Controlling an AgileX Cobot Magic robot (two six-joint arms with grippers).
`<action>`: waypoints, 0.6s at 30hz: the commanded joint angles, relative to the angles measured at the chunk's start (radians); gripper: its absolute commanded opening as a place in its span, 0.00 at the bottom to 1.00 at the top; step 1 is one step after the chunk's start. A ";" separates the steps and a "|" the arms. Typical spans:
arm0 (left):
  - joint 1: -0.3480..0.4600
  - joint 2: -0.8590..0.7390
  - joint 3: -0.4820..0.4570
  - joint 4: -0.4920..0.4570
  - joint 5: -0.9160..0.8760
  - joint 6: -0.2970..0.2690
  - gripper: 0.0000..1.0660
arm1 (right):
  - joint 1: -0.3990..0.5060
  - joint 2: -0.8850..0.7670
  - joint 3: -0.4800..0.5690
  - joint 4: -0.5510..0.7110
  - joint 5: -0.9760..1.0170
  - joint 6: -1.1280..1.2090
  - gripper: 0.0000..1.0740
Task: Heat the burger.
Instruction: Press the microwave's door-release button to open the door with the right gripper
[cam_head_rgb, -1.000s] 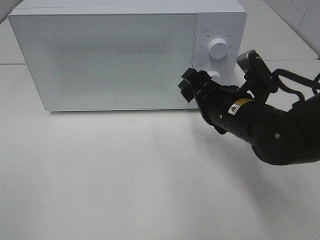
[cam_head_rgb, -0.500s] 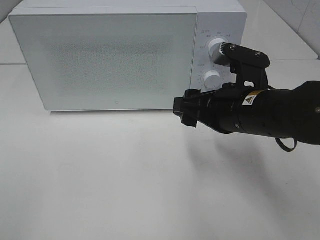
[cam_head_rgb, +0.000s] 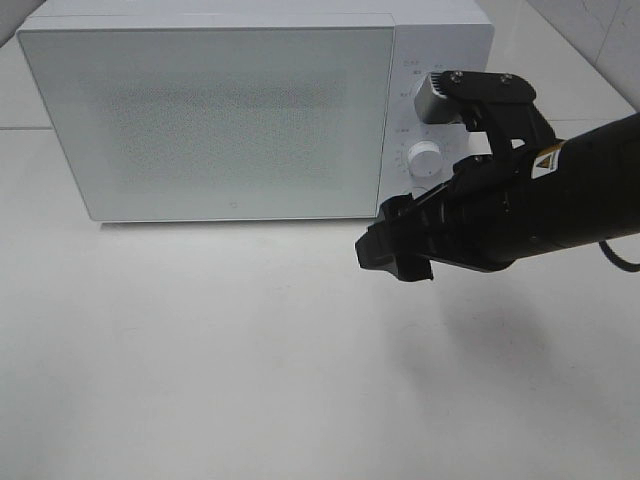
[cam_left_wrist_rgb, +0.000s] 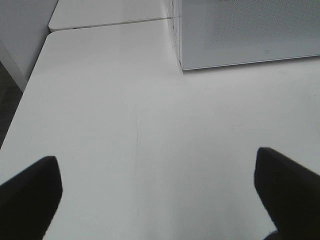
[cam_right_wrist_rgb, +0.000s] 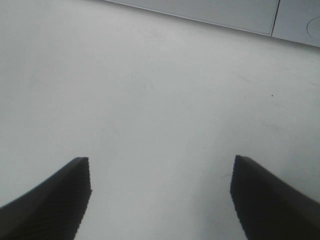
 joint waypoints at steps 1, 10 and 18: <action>0.002 -0.016 0.003 0.001 -0.009 -0.001 0.92 | -0.008 -0.044 -0.019 -0.074 0.113 0.002 0.71; 0.002 -0.016 0.003 0.001 -0.009 -0.001 0.92 | -0.008 -0.249 -0.026 -0.332 0.388 0.184 0.71; 0.002 -0.016 0.003 0.001 -0.009 -0.001 0.92 | -0.008 -0.462 -0.026 -0.421 0.600 0.227 0.71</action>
